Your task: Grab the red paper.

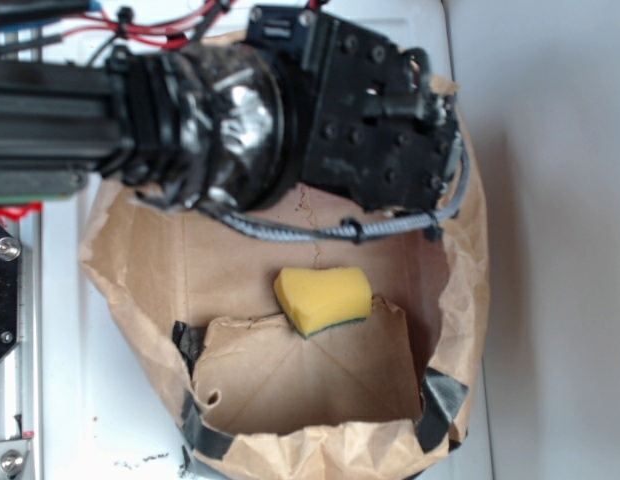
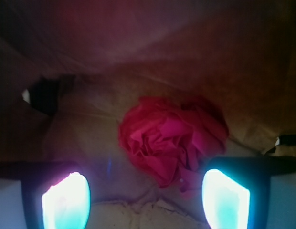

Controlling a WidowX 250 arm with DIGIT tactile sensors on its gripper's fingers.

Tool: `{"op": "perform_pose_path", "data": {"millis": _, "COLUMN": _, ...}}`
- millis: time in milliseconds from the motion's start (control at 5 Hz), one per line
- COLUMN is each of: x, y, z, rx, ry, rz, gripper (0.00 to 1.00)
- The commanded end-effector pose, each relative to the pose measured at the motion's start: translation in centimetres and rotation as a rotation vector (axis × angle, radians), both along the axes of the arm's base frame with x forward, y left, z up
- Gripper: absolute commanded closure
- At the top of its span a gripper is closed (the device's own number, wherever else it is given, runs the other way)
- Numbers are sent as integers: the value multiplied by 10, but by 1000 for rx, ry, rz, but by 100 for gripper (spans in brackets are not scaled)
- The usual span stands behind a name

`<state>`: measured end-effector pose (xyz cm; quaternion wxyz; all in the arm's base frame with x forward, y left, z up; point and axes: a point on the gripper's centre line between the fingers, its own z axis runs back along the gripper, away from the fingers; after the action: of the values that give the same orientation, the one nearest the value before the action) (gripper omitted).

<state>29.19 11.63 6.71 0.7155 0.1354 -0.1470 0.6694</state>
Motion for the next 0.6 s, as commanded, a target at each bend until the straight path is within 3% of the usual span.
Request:
{"op": "perform_pose_path", "data": {"millis": 0, "x": -21, "y": 17, "z": 22, "rx": -13, "ry": -98, "rz": 14, "gripper": 0}}
{"op": "perform_pose_path", "data": {"millis": 400, "x": -16, "y": 23, "z": 10, "rx": 26, "ry": -108, "rz": 35, "gripper": 0}}
